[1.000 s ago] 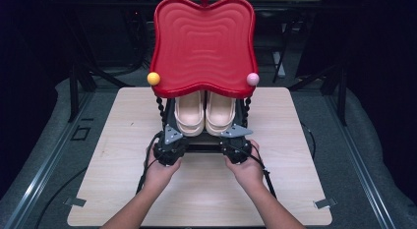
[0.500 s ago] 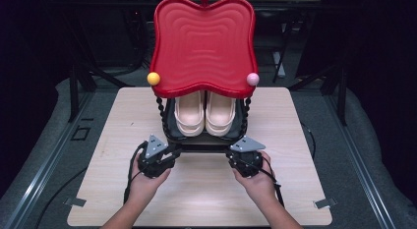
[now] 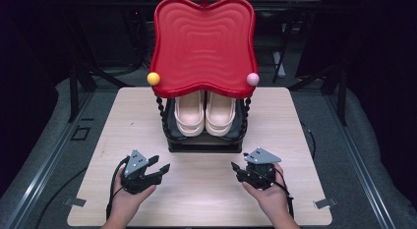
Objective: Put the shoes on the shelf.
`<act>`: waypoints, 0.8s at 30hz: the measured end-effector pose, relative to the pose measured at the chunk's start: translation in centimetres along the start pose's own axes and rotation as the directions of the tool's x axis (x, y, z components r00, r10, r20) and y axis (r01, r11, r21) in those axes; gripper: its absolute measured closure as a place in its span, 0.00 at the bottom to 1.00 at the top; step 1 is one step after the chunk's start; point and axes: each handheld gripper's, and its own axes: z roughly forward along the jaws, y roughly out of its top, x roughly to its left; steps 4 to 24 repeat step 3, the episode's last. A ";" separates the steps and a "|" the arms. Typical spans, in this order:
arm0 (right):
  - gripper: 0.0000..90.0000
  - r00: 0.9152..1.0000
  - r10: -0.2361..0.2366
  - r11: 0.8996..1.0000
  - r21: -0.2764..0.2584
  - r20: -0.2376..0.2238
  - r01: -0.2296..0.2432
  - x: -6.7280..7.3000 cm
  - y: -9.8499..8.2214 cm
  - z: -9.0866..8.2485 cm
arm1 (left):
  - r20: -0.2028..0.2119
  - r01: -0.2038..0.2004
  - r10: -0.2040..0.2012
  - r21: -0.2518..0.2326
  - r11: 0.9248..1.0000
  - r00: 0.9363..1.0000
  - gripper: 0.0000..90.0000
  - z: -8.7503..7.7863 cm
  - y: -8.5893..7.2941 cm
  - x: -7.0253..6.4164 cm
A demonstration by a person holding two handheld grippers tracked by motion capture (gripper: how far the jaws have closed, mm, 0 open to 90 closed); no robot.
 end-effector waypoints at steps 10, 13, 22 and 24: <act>0.44 0.999 -0.021 0.999 -0.036 0.031 0.022 -0.3 -1.5 0.3 | 0.012 -0.039 0.039 0.017 0.999 0.999 0.51 -0.1 -1.0 0.4; 0.44 0.999 -0.021 0.999 -0.036 0.031 0.022 -0.3 -1.5 0.3 | 0.012 -0.039 0.039 0.017 0.999 0.999 0.51 -0.1 -1.0 0.4; 0.44 0.999 -0.021 0.999 -0.036 0.031 0.022 -0.3 -1.5 0.3 | 0.012 -0.039 0.039 0.017 0.999 0.999 0.51 -0.1 -1.0 0.4; 0.44 0.999 -0.021 0.999 -0.036 0.031 0.022 -0.3 -1.5 0.3 | 0.012 -0.039 0.039 0.017 0.999 0.999 0.51 -0.1 -1.0 0.4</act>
